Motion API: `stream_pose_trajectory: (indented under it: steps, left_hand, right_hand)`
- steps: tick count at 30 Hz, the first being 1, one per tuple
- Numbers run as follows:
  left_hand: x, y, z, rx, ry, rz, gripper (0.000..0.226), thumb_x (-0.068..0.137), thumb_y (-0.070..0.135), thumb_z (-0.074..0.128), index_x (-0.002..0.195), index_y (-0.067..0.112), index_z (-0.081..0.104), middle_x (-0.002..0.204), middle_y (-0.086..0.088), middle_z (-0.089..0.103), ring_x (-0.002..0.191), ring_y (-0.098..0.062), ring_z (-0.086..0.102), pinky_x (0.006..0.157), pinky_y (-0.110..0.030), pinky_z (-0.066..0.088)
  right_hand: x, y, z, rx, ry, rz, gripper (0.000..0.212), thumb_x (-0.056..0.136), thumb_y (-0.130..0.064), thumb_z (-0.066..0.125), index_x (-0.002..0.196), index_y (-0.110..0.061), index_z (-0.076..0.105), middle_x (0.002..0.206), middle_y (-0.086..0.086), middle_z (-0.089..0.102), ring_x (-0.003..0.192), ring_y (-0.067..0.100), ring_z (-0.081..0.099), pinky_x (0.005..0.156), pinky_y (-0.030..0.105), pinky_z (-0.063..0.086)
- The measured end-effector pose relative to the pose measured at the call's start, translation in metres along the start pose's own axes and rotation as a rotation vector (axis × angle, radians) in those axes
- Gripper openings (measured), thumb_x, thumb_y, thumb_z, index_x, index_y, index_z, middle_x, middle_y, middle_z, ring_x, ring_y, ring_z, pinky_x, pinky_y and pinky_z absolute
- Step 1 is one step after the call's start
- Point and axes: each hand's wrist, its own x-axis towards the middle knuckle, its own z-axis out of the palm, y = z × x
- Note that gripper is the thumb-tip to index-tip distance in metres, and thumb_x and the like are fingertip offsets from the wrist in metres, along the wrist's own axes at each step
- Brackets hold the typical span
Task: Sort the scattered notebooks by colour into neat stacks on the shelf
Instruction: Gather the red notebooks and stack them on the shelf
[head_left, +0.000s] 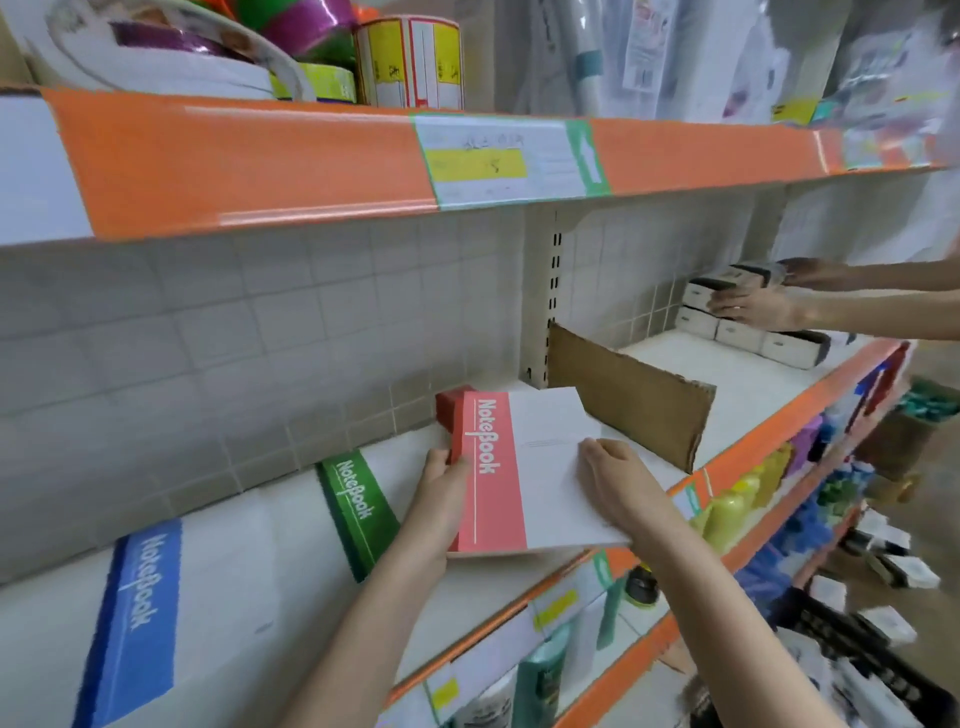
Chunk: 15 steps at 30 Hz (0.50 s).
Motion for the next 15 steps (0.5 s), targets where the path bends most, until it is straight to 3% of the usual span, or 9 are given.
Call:
stream_pose_trajectory:
  steps: [8,11,15]
  left_hand:
    - [0.047,0.006,0.032,-0.045,0.242,-0.029,0.013,0.102,0.034,0.039,0.106,0.024,0.047,0.086,0.001,0.068,0.058,-0.007,0.068,0.043,-0.017,0.047]
    - [0.063,0.007,0.041,-0.06,0.313,-0.026,0.012,0.101,0.033,0.042,0.099,0.024,0.049,0.082,0.002,0.069,0.055,-0.006,0.068,0.042,-0.017,0.047]
    - [0.083,0.002,0.046,-0.073,0.401,-0.047,0.015,0.1,0.029,0.045,0.094,0.018,0.054,0.079,0.0,0.07,0.068,-0.015,0.069,0.062,-0.027,0.051]
  right_hand:
    - [0.086,-0.004,-0.01,0.03,-0.279,-0.029,0.043,0.1,-0.026,0.031,0.108,0.011,0.051,0.087,0.012,0.047,0.077,0.023,0.048,0.068,0.031,0.037]
    - [0.111,-0.005,-0.013,0.012,-0.348,-0.047,0.042,0.101,-0.028,0.031,0.102,0.007,0.055,0.087,0.014,0.049,0.077,0.025,0.05,0.07,0.033,0.037]
    - [0.142,-0.007,-0.02,-0.022,-0.416,-0.115,0.028,0.101,-0.027,0.033,0.086,-0.01,0.049,0.076,0.011,0.041,0.064,0.021,0.042,0.058,0.028,0.031]
